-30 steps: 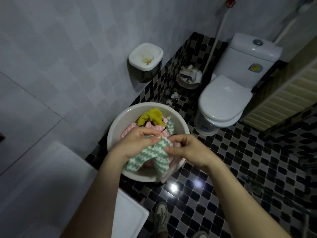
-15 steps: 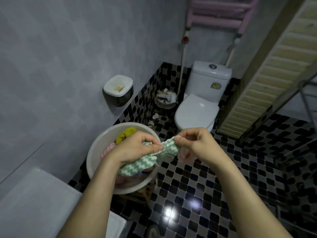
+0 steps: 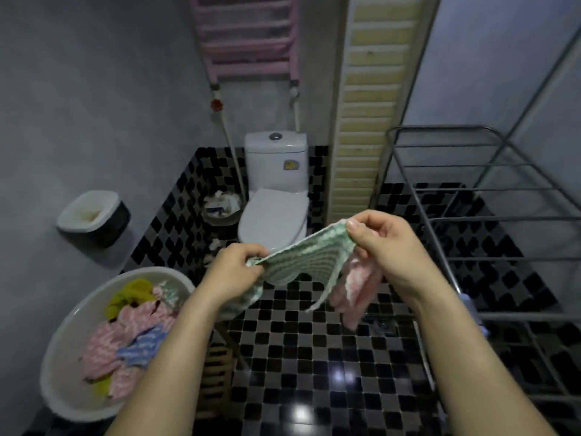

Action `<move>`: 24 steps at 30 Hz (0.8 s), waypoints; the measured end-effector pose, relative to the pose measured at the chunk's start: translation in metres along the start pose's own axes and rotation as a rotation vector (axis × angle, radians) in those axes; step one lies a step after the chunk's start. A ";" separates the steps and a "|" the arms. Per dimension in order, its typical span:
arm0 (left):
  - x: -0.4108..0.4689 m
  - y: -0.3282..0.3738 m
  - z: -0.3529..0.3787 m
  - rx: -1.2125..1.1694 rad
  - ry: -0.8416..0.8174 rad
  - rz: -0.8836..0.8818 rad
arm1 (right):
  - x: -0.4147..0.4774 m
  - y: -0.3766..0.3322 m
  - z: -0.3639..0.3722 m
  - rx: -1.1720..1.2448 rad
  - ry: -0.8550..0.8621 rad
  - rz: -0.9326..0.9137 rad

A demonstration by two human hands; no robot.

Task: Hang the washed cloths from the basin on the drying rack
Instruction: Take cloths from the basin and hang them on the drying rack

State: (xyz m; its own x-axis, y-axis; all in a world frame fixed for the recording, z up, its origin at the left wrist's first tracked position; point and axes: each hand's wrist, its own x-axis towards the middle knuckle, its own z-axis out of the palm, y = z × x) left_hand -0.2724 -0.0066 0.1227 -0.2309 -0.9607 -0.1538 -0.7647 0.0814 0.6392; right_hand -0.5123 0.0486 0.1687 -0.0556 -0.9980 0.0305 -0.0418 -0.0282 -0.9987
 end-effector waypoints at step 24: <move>0.164 0.254 0.141 -0.590 -0.111 0.456 | 0.057 -0.002 -0.279 -0.166 0.915 -0.115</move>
State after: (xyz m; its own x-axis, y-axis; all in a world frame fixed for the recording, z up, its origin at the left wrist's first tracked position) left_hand -0.5896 -0.1058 0.1533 -0.5303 -0.8311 0.1674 -0.1372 0.2790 0.9504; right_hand -0.7940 0.0074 0.1833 -0.8028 -0.5545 0.2191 -0.2336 -0.0456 -0.9713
